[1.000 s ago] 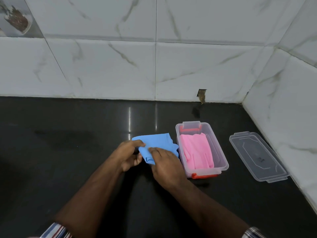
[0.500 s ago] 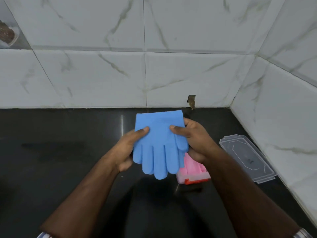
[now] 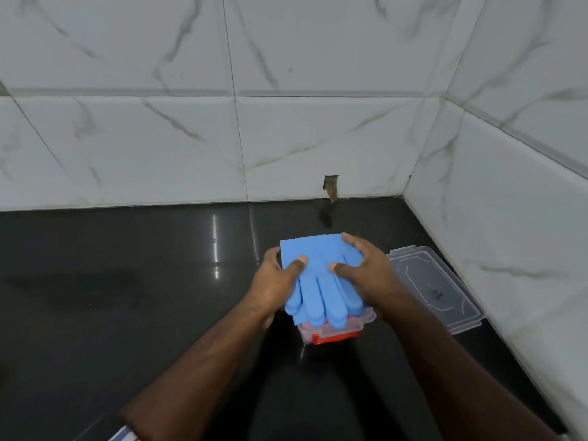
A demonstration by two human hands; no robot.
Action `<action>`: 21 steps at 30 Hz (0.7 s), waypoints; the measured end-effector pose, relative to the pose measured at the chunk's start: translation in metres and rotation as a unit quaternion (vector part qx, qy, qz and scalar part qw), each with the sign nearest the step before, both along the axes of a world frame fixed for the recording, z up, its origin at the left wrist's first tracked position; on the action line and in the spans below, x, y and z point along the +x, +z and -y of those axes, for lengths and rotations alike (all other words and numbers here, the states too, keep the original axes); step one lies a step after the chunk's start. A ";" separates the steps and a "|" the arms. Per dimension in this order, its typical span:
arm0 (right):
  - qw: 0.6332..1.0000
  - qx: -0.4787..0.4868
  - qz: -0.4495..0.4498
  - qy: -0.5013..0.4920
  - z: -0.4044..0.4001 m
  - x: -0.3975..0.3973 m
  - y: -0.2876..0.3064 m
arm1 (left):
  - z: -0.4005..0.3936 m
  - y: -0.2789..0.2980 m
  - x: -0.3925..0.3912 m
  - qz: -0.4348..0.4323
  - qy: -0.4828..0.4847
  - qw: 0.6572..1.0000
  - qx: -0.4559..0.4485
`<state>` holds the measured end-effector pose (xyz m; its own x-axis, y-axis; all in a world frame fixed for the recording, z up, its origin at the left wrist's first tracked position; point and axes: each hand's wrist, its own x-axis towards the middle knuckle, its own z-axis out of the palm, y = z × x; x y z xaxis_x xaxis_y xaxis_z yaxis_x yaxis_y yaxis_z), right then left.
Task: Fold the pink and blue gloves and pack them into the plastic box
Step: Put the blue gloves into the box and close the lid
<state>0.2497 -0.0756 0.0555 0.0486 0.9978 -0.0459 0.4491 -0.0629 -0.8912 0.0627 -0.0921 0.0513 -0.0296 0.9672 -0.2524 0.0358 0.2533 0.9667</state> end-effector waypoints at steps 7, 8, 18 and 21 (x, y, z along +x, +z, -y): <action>0.984 0.023 0.168 0.048 -0.012 0.000 -0.010 | -0.009 0.012 -0.005 -0.041 -0.096 0.993 -0.059; 0.979 0.024 0.193 0.057 -0.013 -0.001 -0.010 | -0.010 0.014 -0.004 -0.055 -0.109 0.990 -0.063; 0.945 0.021 0.312 0.098 -0.009 -0.022 -0.020 | -0.024 0.010 0.002 -0.438 -0.223 0.869 0.056; 0.935 0.001 0.335 0.115 -0.010 -0.027 -0.024 | -0.028 0.000 0.001 -0.497 -0.247 0.830 0.061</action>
<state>0.2231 -0.0651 0.0313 -0.1495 0.9855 -0.0803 0.9080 0.1047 -0.4056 0.0635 -0.0642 0.0517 0.2431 0.9401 -0.2390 0.9010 -0.1276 0.4146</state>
